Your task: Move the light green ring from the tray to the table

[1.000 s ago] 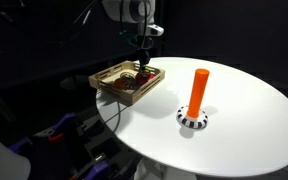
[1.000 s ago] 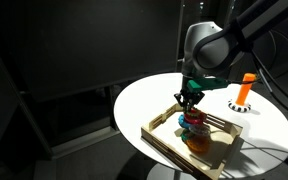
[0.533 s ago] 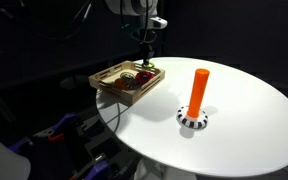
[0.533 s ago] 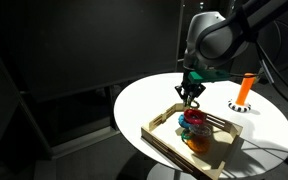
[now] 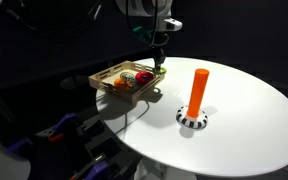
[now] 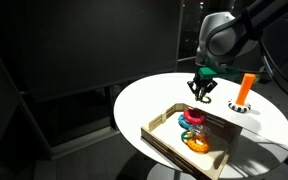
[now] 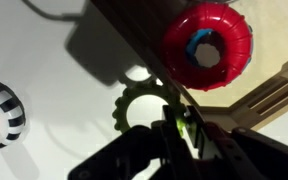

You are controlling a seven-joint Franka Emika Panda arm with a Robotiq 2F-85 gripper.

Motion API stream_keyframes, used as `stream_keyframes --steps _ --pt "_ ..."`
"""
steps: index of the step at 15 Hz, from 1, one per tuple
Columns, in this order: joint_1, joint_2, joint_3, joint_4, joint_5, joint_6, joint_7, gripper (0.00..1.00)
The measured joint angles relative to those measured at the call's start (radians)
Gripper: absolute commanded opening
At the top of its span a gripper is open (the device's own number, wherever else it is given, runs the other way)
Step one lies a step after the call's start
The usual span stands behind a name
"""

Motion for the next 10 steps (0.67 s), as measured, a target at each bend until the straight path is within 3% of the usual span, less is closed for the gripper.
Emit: stream_keyframes --steps 10 --pt "-0.060 0.006 -0.067 -0.095 -0.003 0.002 0.042 0.07"
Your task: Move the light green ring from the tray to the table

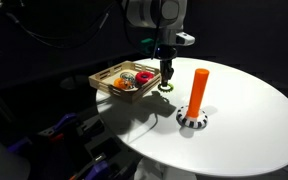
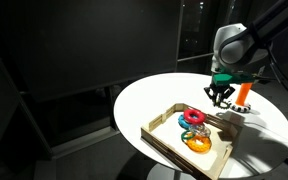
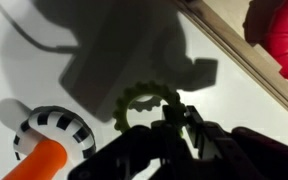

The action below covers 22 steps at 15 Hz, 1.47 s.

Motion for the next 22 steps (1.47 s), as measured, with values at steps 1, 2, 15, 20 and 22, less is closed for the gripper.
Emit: stream_keyframes --steps 1,2,15,20,22 --pt "-0.003 0.003 -0.005 -0.009 0.000 0.001 0.005 0.07" --pt "-0.007 0.008 -0.011 -0.016 0.000 0.002 0.011 0.07" --pt "-0.016 0.083 -0.039 -0.032 -0.001 0.043 0.057 0.58" --pt "-0.016 0.079 -0.039 -0.032 -0.001 0.043 0.057 0.98" --pt "-0.016 0.067 -0.038 -0.032 -0.001 0.043 0.056 1.00"
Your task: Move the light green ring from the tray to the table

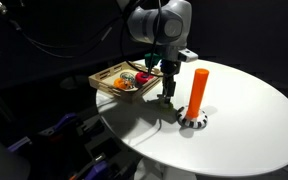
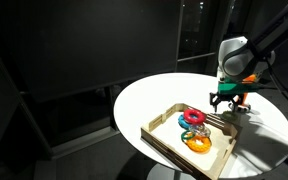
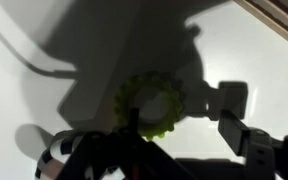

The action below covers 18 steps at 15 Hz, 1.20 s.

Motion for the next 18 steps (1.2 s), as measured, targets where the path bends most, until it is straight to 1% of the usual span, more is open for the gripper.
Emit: stream_keyframes --steps 5,9,12,18 --pt "0.000 -0.063 0.012 -0.004 0.000 -0.011 -0.008 1.00" --pt "0.000 -0.123 0.033 -0.018 0.000 -0.048 -0.028 1.00" --pt "-0.002 -0.172 0.051 -0.030 0.001 -0.108 -0.064 1.00" --pt "-0.004 -0.279 0.090 -0.052 0.002 -0.268 -0.156 1.00"
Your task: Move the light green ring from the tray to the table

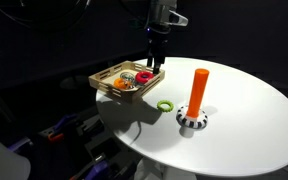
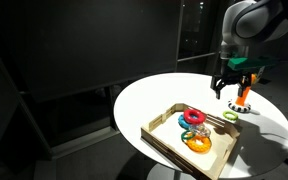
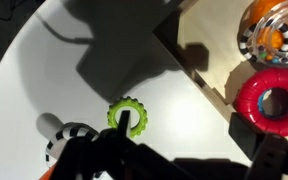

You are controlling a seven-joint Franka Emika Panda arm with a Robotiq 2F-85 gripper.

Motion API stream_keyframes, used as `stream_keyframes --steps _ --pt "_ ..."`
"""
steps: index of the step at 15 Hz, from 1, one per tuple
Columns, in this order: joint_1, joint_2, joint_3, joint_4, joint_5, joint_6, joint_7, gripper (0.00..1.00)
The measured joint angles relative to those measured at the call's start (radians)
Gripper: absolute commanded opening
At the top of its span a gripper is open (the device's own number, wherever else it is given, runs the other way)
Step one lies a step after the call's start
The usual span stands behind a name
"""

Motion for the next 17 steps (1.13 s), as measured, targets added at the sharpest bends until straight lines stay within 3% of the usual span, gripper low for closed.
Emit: stream_keyframes --steps 9,17 --pt "0.000 -0.200 0.074 -0.034 0.000 -0.161 -0.085 1.00" --pt "0.000 -0.320 0.117 -0.059 0.000 -0.184 -0.115 1.00"
